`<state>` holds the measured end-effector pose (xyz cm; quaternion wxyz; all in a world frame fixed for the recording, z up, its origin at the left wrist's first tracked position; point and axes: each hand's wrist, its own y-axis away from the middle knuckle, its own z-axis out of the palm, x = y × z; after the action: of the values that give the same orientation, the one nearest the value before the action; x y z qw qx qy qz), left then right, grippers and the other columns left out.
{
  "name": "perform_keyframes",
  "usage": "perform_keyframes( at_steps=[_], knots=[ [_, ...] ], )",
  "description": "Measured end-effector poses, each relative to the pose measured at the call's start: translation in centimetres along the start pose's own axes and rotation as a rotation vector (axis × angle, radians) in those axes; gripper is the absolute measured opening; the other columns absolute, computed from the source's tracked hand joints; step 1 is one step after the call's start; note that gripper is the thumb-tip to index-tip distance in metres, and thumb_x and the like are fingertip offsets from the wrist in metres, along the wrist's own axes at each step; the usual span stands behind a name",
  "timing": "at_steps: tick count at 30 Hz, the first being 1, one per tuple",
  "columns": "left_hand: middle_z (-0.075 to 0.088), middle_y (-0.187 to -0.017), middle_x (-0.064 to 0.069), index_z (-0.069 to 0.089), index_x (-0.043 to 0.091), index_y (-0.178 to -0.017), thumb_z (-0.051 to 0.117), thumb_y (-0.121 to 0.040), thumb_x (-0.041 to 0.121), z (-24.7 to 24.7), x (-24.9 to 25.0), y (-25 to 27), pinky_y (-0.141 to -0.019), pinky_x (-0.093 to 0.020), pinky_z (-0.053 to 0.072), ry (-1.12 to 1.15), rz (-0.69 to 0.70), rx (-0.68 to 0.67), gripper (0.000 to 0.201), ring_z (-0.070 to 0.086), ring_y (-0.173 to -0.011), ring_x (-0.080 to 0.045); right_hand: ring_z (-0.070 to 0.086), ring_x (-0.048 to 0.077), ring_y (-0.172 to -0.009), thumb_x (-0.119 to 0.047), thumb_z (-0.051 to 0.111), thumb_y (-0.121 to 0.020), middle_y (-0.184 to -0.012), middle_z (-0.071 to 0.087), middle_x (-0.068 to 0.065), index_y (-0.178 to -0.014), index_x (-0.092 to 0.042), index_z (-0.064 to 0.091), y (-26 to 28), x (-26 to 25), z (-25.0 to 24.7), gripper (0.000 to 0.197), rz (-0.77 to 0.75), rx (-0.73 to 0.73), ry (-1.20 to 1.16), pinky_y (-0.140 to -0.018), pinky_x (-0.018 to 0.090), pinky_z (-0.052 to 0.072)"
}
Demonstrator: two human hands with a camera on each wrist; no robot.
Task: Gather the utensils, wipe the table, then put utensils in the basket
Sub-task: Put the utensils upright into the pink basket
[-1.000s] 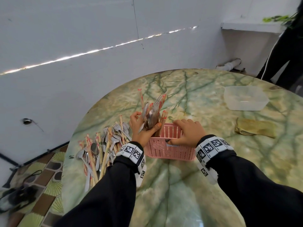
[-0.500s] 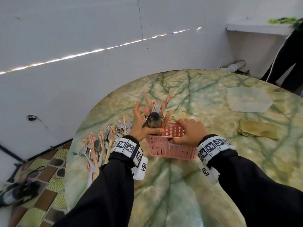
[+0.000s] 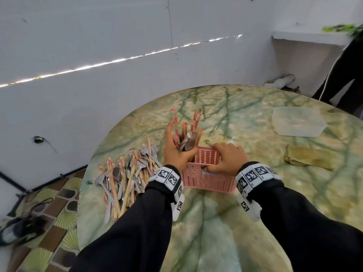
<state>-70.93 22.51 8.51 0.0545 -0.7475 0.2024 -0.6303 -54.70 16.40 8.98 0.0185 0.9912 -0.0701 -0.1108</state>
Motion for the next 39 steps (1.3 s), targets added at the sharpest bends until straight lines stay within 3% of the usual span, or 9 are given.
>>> perform_keyframes(
  at_steps=[3,5,9,14,18,26,31,35,39],
  knots=[
    [0.058,-0.12,0.007,0.025,0.03,-0.138,0.079,-0.065,-0.002,-0.2,0.0,-0.5,-0.077,-0.015,0.054,0.08,0.027,0.063,0.097,0.063,-0.1,0.001,0.045,0.02,-0.118,-0.067,0.059,-0.071,-0.128,0.05,-0.001,-0.135,-0.026,0.035,0.0,0.1,0.0,0.08,-0.007,-0.005,-0.002,-0.1,0.039,0.032],
    [0.059,-0.105,0.017,0.024,0.03,-0.138,0.077,-0.066,-0.004,-0.5,0.2,-1.1,-0.069,-0.013,0.053,0.088,0.016,0.108,0.096,0.064,-0.087,0.007,0.045,0.02,-0.118,-0.067,0.06,-0.071,-0.128,0.05,-0.001,-0.135,-0.026,0.035,0.0,0.1,0.0,0.08,-0.012,-0.008,-0.005,-0.1,0.039,0.032],
    [0.047,-0.128,0.012,0.011,0.035,-0.141,0.083,-0.062,0.003,-1.2,0.9,-2.0,-0.088,-0.016,0.048,0.076,-0.082,-0.036,0.112,0.051,-0.105,0.015,0.045,0.019,-0.117,-0.066,0.06,-0.071,-0.127,0.05,-0.001,-0.135,-0.026,0.036,0.0,0.2,0.0,0.079,-0.018,-0.008,-0.018,-0.101,0.039,0.032],
    [0.01,-0.157,-0.007,-0.019,0.051,-0.138,0.091,-0.031,0.053,-2.8,-1.1,-1.8,-0.115,-0.054,0.02,-0.117,-0.195,-0.305,0.153,0.017,-0.143,-0.024,0.047,0.019,-0.114,-0.067,0.061,-0.069,-0.124,0.052,-0.002,-0.132,-0.026,0.038,0.0,0.2,0.2,0.079,-0.023,0.007,-0.027,-0.1,0.039,0.034],
    [0.0,-0.158,-0.005,-0.015,0.031,-0.146,0.089,-0.025,0.054,-3.9,0.5,-1.5,-0.114,-0.036,0.016,0.032,-0.219,-0.38,0.161,0.009,-0.145,-0.018,0.046,0.02,-0.116,-0.068,0.06,-0.068,-0.125,0.051,-0.001,-0.133,-0.025,0.037,-0.1,0.2,0.1,0.082,-0.016,0.003,-0.009,-0.1,0.039,0.033],
    [0.032,-0.149,-0.007,-0.001,0.065,-0.132,0.092,-0.04,0.016,-1.4,0.3,-0.9,-0.1,-0.052,0.045,0.084,-0.126,-0.309,0.139,0.047,-0.128,-0.024,0.048,0.019,-0.113,-0.066,0.062,-0.069,-0.123,0.053,-0.001,-0.134,-0.025,0.038,0.0,0.2,0.2,0.08,-0.018,0.02,-0.016,-0.099,0.038,0.035],
    [0.054,-0.117,0.008,0.004,0.027,-0.146,0.085,-0.056,-0.002,-1.4,0.9,-1.5,-0.093,-0.03,0.048,0.001,-0.22,-0.3,0.124,0.061,-0.094,0.0,0.048,0.018,-0.113,-0.065,0.061,-0.07,-0.123,0.053,-0.003,-0.134,-0.025,0.037,0.2,0.0,0.0,0.08,-0.011,0.012,-0.037,-0.1,0.039,0.035],
    [0.063,-0.117,0.0,0.035,0.017,-0.133,0.089,-0.048,0.009,-1.8,0.6,-1.8,-0.099,-0.046,0.047,-0.086,-0.203,-0.388,0.101,0.062,-0.108,-0.015,0.048,0.017,-0.112,-0.066,0.062,-0.069,-0.123,0.054,-0.003,-0.134,-0.025,0.038,0.3,0.0,0.0,0.08,-0.022,0.013,-0.049,-0.101,0.037,0.034],
    [0.055,-0.13,-0.009,0.026,0.017,-0.139,0.086,-0.052,0.001,-2.9,0.9,-1.9,-0.104,-0.049,0.041,-0.111,-0.263,-0.495,0.107,0.054,-0.119,-0.023,0.045,0.016,-0.122,-0.088,0.04,-0.047,-0.132,0.05,-0.005,-0.137,-0.027,0.038,0.5,0.1,0.0,0.109,-0.046,0.05,-0.079,-0.107,0.037,0.024]
  ],
)
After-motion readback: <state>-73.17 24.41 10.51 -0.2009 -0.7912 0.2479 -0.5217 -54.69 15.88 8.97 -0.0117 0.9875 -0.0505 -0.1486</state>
